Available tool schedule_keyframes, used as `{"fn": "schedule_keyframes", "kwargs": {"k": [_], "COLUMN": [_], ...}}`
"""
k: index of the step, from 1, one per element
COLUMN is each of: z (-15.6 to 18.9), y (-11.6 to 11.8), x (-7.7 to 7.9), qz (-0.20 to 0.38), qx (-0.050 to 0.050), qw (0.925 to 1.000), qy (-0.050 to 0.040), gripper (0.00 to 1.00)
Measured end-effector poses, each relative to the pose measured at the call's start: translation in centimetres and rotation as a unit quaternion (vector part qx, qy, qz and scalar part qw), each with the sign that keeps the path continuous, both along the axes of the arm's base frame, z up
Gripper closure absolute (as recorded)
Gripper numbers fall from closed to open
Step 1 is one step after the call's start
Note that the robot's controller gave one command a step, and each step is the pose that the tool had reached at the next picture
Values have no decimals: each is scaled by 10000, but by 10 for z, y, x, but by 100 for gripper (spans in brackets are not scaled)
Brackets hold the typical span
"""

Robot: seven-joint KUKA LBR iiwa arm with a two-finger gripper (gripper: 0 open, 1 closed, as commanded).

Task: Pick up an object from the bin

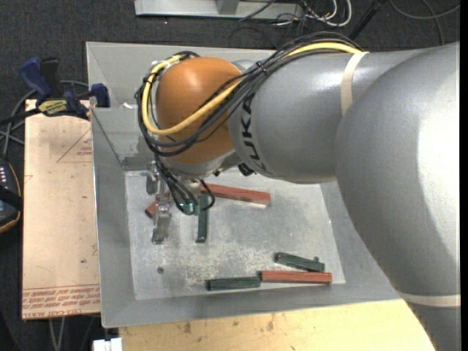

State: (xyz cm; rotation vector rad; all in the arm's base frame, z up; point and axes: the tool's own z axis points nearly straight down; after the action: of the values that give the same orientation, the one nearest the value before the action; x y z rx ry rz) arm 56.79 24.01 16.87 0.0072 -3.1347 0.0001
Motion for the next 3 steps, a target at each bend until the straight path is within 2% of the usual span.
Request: {"fn": "schedule_keyframes", "kwargs": {"k": [1, 2, 3], "z": [55, -78, -96], "y": [-13, -104, -64], "x": [-17, 63, 73], "qz": [1287, 2400, 4022], "qx": [12, 3, 16], "qw": [9917, 9708, 9155], "qy": [-57, -29, -57], "gripper": [0, 0, 0]}}
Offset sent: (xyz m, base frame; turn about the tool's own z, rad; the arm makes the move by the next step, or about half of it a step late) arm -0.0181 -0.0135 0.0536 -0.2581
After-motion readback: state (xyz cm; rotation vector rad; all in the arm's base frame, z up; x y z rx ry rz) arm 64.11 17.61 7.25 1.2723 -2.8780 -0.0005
